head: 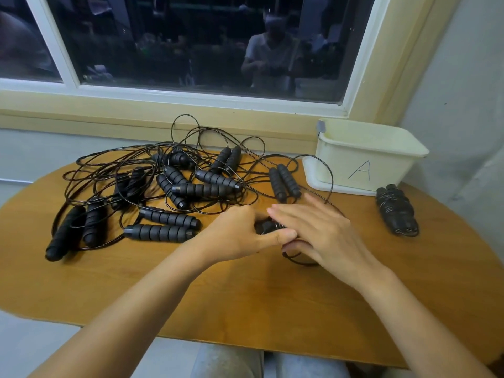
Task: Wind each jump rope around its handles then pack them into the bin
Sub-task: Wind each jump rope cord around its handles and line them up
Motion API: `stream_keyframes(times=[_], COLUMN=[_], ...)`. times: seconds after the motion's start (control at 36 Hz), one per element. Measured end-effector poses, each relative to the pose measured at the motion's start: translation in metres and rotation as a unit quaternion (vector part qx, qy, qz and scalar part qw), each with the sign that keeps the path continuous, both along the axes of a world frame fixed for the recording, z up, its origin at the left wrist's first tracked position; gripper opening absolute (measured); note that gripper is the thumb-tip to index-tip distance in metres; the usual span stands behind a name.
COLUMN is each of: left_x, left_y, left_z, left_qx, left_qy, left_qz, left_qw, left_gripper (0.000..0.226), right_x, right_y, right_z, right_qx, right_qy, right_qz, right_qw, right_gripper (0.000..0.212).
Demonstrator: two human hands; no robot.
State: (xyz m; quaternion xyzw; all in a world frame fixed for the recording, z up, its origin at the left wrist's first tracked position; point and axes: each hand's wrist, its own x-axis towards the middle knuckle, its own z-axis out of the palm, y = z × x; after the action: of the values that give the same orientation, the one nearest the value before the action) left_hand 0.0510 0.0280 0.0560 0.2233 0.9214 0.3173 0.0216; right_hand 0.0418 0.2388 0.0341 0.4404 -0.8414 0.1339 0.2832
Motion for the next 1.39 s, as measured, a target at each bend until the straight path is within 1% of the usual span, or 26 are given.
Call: stream_keyframes(times=[0.03,0.08,0.11,0.14,0.17,0.19,0.22,0.25,0.28,0.31,0.36,0.42,0.44,0.5,0.56,0.64,0.69,0.78,0.83,0.89,1.0,1.11,1.19,1.25,1.33,1.39], left_x=[0.001,0.002,0.001,-0.001,-0.003,-0.004,-0.006,-0.006,-0.005,-0.004,0.002,0.003,0.0,-0.01,-0.024,-0.046,-0.062,-0.085,-0.095,-0.101,-0.111,-0.119,-0.114,-0.112,-0.111,-0.11], left_y=[-0.001,-0.005,-0.01,-0.016,-0.021,-0.025,-0.025,-0.023,-0.018,-0.01,0.009,0.026,0.031,0.036,0.036,0.033,0.029,0.022,0.023,0.026,0.031,0.035,0.04,0.042,0.041,0.041], left_z=[0.003,0.01,0.013,0.015,0.016,0.016,0.015,0.011,0.006,0.0,-0.009,-0.019,-0.022,-0.029,-0.034,-0.036,-0.034,-0.038,-0.044,-0.054,-0.081,-0.097,-0.097,-0.097,-0.099,-0.1], left_qx=[0.018,0.102,0.159,0.224,0.292,0.351,0.39,0.403,0.394,0.37,0.324,0.309,0.3,0.263,0.239,0.189,0.145,0.113,0.112,0.144,0.202,0.263,0.315,0.336,0.371,0.384], left_qy=[-0.043,-0.154,-0.204,-0.249,-0.291,-0.322,-0.334,-0.326,-0.302,-0.267,-0.211,-0.179,-0.155,-0.102,-0.085,-0.054,-0.033,-0.025,-0.015,-0.006,0.017,0.011,0.002,0.01,0.016,0.026], left_qz=[-0.004,0.013,0.028,0.037,0.04,0.038,0.041,0.05,0.061,0.069,0.053,0.031,0.033,0.052,0.052,0.002,-0.041,-0.074,-0.068,-0.042,0.013,0.035,0.033,0.036,0.046,0.058], left_qw=[0.999,0.983,0.965,0.941,0.91,0.879,0.857,0.853,0.866,0.887,0.921,0.933,0.941,0.958,0.966,0.981,0.988,0.99,0.991,0.989,0.979,0.964,0.949,0.941,0.927,0.921], left_gripper=[0.087,0.085,0.085,0.088,0.091,0.094,0.093,0.088,0.079,0.07,0.053,0.034,0.03,0.033,0.039,0.04,0.037,0.036,0.037,0.036,0.039,0.045,0.036,0.037,0.04,0.039], right_x=[0.002,0.006,0.009,0.011,0.013,0.014,0.014,0.013,0.011,0.009,0.006,0.003,0.001,-0.007,-0.016,-0.03,-0.04,-0.055,-0.066,-0.074,-0.084,-0.089,-0.088,-0.086,-0.083,-0.082], right_y=[0.0,-0.001,-0.001,-0.001,0.0,0.0,-0.001,-0.002,-0.004,-0.007,-0.014,-0.02,-0.021,-0.021,-0.018,-0.013,-0.009,-0.006,-0.004,-0.002,-0.001,-0.001,-0.003,-0.004,-0.008,-0.009], right_z=[0.0,0.0,-0.001,0.0,0.002,0.003,0.002,0.001,0.0,-0.002,-0.007,-0.015,-0.018,-0.025,-0.03,-0.034,-0.034,-0.036,-0.04,-0.047,-0.061,-0.067,-0.071,-0.074,-0.078,-0.08], right_qx=[0.003,-0.015,-0.046,-0.098,-0.165,-0.239,-0.309,-0.364,-0.402,-0.431,-0.478,-0.52,-0.535,-0.553,-0.564,-0.579,-0.584,-0.58,-0.58,-0.582,-0.584,-0.581,-0.557,-0.532,-0.493,-0.461], right_qy=[-0.014,-0.055,-0.087,-0.133,-0.19,-0.245,-0.292,-0.327,-0.348,-0.362,-0.386,-0.407,-0.417,-0.435,-0.45,-0.468,-0.479,-0.485,-0.487,-0.486,-0.472,-0.448,-0.419,-0.404,-0.374,-0.335], right_qz=[0.003,-0.007,-0.018,-0.034,-0.049,-0.057,-0.059,-0.06,-0.061,-0.065,-0.082,-0.105,-0.114,-0.118,-0.117,-0.104,-0.098,-0.102,-0.099,-0.098,-0.106,-0.089,-0.081,-0.081,-0.098,-0.125], right_qw=[1.0,0.998,0.995,0.986,0.967,0.938,0.903,0.87,0.844,0.824,0.785,0.743,0.726,0.701,0.682,0.659,0.648,0.646,0.645,0.644,0.652,0.673,0.712,0.739,0.779,0.812], right_gripper=[0.064,0.059,0.058,0.057,0.057,0.057,0.059,0.06,0.059,0.056,0.049,0.046,0.047,0.044,0.042,0.042,0.049,0.061,0.055,0.05,0.063,0.068,0.066,0.061,0.06,0.05])
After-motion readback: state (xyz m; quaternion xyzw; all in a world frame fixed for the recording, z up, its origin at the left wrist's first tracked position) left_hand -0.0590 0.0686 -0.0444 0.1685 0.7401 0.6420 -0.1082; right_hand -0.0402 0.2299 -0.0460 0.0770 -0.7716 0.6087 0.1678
